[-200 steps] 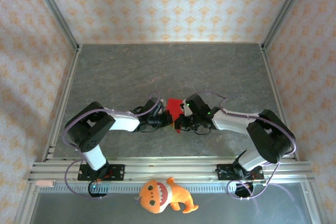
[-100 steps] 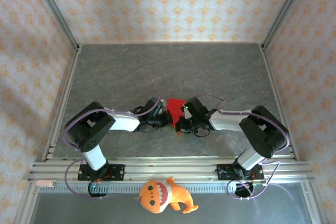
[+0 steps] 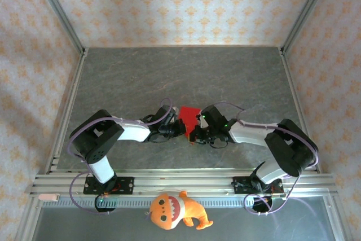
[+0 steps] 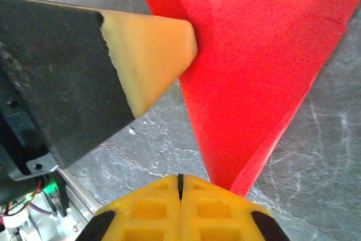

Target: Fold a paper plane with a square sheet of paper (pick it up from the middle)

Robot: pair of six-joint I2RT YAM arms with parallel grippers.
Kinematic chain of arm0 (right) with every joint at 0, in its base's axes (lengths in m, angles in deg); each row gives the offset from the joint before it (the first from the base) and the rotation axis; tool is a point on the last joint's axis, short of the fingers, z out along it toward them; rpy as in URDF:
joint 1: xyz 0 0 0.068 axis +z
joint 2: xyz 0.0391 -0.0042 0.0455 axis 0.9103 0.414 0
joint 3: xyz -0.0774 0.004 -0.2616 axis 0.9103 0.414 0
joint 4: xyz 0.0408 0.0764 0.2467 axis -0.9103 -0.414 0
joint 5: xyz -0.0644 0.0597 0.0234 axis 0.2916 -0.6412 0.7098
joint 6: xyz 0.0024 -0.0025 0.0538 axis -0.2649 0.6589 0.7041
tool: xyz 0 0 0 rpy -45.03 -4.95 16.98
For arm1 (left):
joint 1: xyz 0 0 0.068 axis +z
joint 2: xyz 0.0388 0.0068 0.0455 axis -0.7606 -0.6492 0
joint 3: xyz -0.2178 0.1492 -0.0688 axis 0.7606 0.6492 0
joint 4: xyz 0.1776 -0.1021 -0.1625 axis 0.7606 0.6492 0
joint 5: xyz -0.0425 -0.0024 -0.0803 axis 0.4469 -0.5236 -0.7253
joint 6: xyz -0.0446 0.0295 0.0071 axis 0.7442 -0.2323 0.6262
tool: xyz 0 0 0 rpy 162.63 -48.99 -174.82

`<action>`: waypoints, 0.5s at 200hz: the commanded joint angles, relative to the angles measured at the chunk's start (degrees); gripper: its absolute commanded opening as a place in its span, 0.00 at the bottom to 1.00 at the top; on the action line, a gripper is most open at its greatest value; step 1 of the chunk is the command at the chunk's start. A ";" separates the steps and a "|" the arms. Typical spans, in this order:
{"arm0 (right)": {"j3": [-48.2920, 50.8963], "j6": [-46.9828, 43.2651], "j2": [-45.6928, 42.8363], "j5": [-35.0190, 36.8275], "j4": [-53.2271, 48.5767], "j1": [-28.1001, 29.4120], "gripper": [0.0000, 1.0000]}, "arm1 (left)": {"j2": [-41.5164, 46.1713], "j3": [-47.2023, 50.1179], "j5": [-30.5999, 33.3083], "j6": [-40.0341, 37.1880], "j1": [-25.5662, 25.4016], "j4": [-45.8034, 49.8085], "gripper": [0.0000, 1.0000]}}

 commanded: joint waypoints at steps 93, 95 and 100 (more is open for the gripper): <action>4.13 -1.03 1.99 0.89 -3.24 0.43 0.00 | -1.59 1.43 4.02 0.42 -0.02 3.97 0.00; 4.48 -1.12 1.81 0.91 -3.36 0.43 0.00 | -1.64 1.50 4.03 0.51 0.02 3.92 0.00; 5.21 -1.30 1.33 0.91 -3.52 0.43 0.00 | -1.58 1.59 4.17 0.59 -0.01 3.90 0.00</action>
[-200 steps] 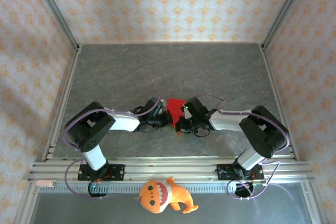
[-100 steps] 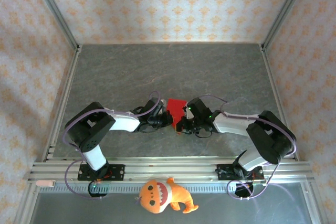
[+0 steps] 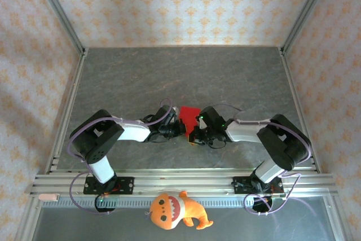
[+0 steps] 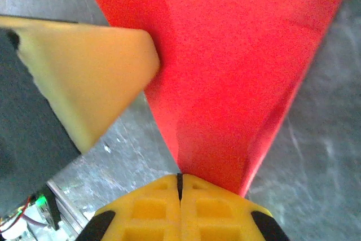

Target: Fold a paper plane with a square sheet of paper (pick it up from the middle)

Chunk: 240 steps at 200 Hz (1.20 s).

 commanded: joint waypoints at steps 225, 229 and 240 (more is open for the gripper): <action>2.47 -5.59 -0.83 2.60 -7.04 0.10 0.00 | 0.88 3.57 5.28 3.39 -0.08 1.58 0.00; 2.60 -5.51 -1.48 2.36 -7.19 0.14 0.00 | 0.94 3.52 5.34 3.45 -0.10 1.63 0.00; 2.33 -4.81 -3.51 2.09 -7.21 0.01 0.00 | 1.20 3.54 5.67 3.89 -0.18 1.58 0.00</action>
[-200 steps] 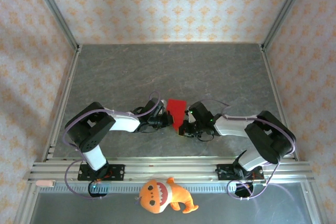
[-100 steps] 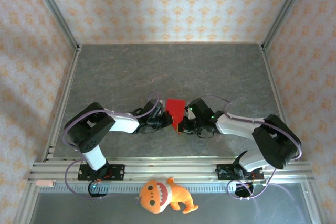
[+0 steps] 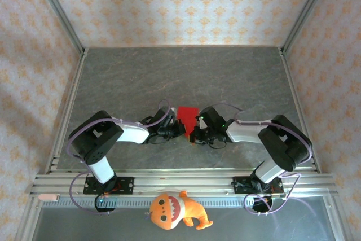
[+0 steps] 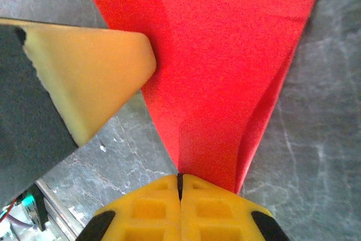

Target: Fold a paper plane with a square sheet of paper (pick it up from the middle)

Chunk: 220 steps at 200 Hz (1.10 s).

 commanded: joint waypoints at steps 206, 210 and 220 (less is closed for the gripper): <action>-0.87 0.55 2.63 3.48 -4.98 -3.19 0.00 | 5.29 -2.95 2.88 -4.45 -1.04 6.85 0.04; -1.04 0.60 2.84 3.41 -4.97 -3.26 0.00 | 4.82 -2.56 2.54 -4.04 -1.04 6.27 0.04; -1.35 0.68 3.09 3.28 -4.97 -3.26 0.00 | 3.85 -1.68 1.84 -3.33 -1.04 4.73 0.04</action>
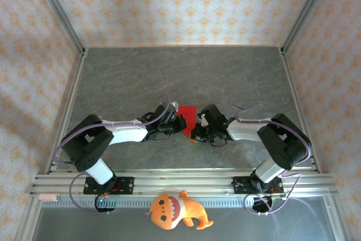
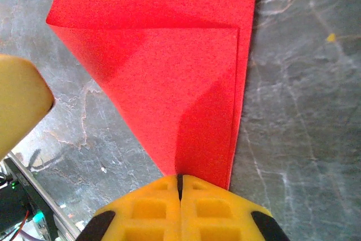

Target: Fold a paper plane with a square sheet of paper (pick it up from the middle)

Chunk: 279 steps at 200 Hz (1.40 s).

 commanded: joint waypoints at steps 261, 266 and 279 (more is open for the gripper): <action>2.26 -2.44 3.12 2.97 -5.73 -1.42 0.00 | -4.66 4.93 -0.72 3.49 -0.99 -12.88 0.05; 2.29 -2.40 3.05 2.94 -5.73 -1.41 0.00 | -5.06 4.74 -0.17 3.56 -0.80 -12.47 0.05; 2.51 -2.59 2.88 2.87 -5.73 -1.41 0.00 | -5.86 4.07 1.13 3.63 0.10 -10.03 0.05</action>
